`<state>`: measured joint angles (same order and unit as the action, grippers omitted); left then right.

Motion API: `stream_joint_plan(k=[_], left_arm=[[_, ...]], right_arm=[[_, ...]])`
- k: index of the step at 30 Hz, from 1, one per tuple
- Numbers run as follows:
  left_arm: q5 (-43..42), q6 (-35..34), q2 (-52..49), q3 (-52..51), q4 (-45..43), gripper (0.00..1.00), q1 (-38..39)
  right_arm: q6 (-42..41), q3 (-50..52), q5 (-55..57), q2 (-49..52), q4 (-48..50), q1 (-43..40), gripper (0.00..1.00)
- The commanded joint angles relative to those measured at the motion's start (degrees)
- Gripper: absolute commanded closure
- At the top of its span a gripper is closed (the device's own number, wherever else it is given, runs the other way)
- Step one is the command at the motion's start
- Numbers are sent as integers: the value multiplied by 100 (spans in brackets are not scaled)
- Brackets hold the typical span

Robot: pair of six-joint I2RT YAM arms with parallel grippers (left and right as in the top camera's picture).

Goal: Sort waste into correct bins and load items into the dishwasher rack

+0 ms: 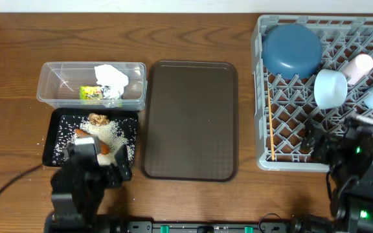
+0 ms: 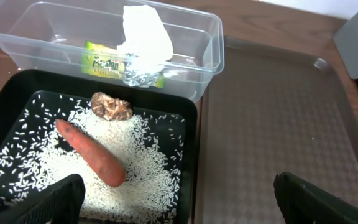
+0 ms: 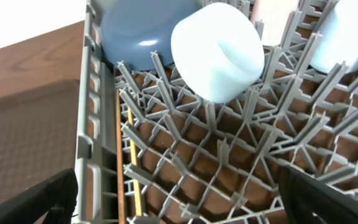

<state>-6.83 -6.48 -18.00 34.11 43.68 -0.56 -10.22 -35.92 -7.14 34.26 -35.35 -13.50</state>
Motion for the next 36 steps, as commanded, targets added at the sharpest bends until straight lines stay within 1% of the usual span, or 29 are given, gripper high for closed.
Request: stream_joint_plan(k=[1,8,17,19,22,24,29,33,36], left_arm=[[105,-87,487,-162,170,2,-17],[105,-85,544,-166,721,2,-17],[105,-85,544,-166,977,2,-17],[105,-85,544,-166,988,2,-17],[105,-85,544,-164,988,2,-17],[105,-85,544,-166,988,2,-17],[105,-85,544,-166,988,2,-17],[105,-85,544,-164,988,2,-17],[105,-85,544,-166,988,2,-17]], right_arm=[[-240,212,-39,-264,-138,-24,1],[-240,225,-42,-249,-1019,-24,1],[-240,225,-39,-243,-1810,-26,1],[-240,225,-39,-240,-1847,-26,1],[-238,225,811,-240,-1996,-26,1],[-240,236,1088,-308,-2142,-2,1],[-240,251,1121,-476,-2232,168,1],[-240,317,1121,-927,-2288,444,1],[-234,437,1110,-1388,-1947,586,1]])
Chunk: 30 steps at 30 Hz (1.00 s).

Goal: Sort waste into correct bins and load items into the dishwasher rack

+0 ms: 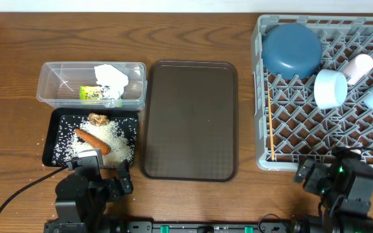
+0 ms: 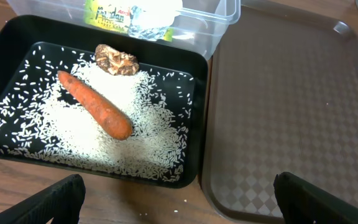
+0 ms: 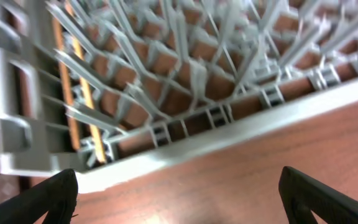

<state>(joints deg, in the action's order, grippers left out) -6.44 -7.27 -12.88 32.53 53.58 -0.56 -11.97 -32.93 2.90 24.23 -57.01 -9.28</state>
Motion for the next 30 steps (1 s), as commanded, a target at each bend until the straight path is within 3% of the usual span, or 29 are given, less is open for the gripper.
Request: stream_joint_plan(k=[1,7,11,17,23,30], left_arm=[[66,-7,33,-7,-2,2,-17],[66,-7,33,-9,-2,2,-17],[66,-7,33,-7,-2,2,-17],[66,-7,33,-9,-2,2,-17],[66,-7,33,-9,-2,2,-17],[66,-7,33,-7,-2,2,-17]], right_arm=[[9,229,31,-605,483,186,1],[1539,1355,-1043,-1727,2623,186,1],[1703,2179,-1172,-2352,3917,188,1],[1989,3106,-964,-2398,5536,306,1],[2105,3263,-229,-2398,5254,518,1],[2273,3263,-350,-2398,5265,529,1]])
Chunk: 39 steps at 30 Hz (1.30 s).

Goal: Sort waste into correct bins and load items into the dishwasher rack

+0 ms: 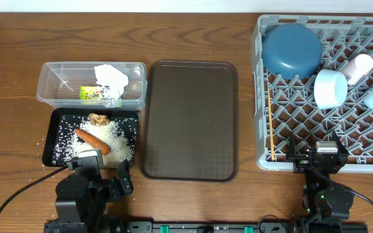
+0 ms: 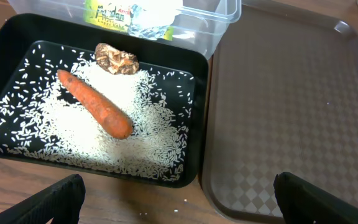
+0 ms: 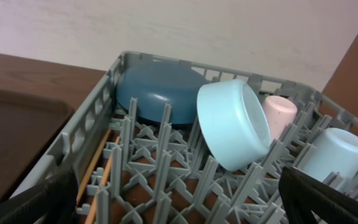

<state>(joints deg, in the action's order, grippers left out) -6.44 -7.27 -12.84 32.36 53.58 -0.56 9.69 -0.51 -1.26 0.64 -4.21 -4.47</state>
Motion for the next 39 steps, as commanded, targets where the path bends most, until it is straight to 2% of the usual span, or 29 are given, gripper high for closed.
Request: stream_joint_plan(k=[1,37,39], left_arm=[[66,-7,28,11,-2,2,-17],[66,-7,28,11,-2,2,-17],[66,-7,28,11,-2,2,-17]], right_arm=[[31,22,61,-37,-9,50,1],[13,20,120,-37,44,37,1],[-426,20,256,-37,57,37,1]])
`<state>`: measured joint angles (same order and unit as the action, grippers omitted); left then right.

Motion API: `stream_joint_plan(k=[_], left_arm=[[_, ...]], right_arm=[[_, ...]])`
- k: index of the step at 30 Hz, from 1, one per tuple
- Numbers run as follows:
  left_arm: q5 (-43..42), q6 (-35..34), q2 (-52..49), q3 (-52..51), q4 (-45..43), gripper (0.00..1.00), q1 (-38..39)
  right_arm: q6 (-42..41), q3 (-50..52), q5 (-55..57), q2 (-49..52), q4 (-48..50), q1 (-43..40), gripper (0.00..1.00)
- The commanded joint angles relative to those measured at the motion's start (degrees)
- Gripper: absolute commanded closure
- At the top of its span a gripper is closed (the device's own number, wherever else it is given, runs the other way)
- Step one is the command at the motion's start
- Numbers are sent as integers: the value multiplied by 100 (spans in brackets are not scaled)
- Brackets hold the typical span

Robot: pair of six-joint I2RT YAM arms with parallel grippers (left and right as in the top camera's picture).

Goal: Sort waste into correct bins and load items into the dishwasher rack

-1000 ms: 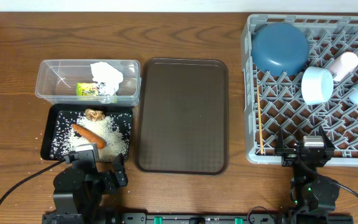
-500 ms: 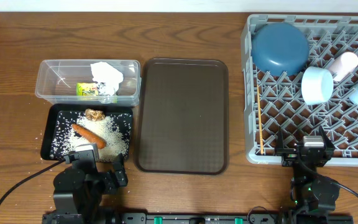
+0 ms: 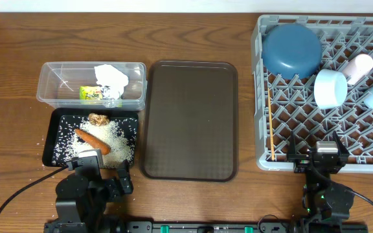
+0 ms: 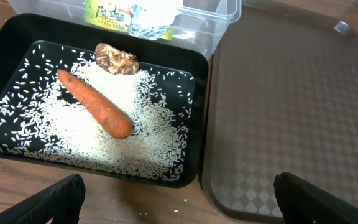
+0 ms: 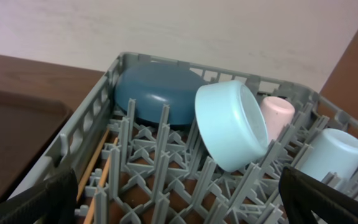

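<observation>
The grey dishwasher rack (image 3: 262,97) at the right holds a dark blue bowl (image 3: 292,49), a light blue cup (image 3: 331,88), a pink cup (image 3: 358,66), another pale blue cup and wooden chopsticks (image 3: 271,133). A clear bin (image 3: 47,87) holds a white tissue (image 3: 111,77) and a yellow-green wrapper (image 3: 91,94). The black tray (image 3: 52,133) carries a carrot (image 4: 95,112), a brown lump (image 4: 115,58) and scattered rice. My left gripper (image 3: 99,176) sits open below the black tray. My right gripper (image 3: 318,155) is open at the rack's front edge.
An empty brown serving tray (image 3: 190,120) lies between the bins and the rack. Rice grains are scattered on the wooden table near the black tray. A black cable runs off the left arm at the front left.
My left gripper hung over the black tray and my right gripper over the rack's front part. Then both had drawn back toward the table's front edge. After that the right gripper pointed level across the rack, and both have stayed put.
</observation>
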<state>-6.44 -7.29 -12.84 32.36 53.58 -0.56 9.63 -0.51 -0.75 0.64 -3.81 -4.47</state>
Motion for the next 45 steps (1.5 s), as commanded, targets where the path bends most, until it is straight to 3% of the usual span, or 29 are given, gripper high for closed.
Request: stream_joint_plan(k=[1,4,39,45], left_arm=[[66,-4,28,9,-2,2,-17],[66,-4,28,9,-2,2,-17],[68,-2,61,9,28,2,-17],[758,22,529,-337,-509,2,-17]], right_arm=[[-662,20,229,-37,17,37,1],[-1263,20,227,-37,9,37,1],[-1259,20,225,-37,-26,37,1],[-1259,20,225,-37,-26,37,1]])
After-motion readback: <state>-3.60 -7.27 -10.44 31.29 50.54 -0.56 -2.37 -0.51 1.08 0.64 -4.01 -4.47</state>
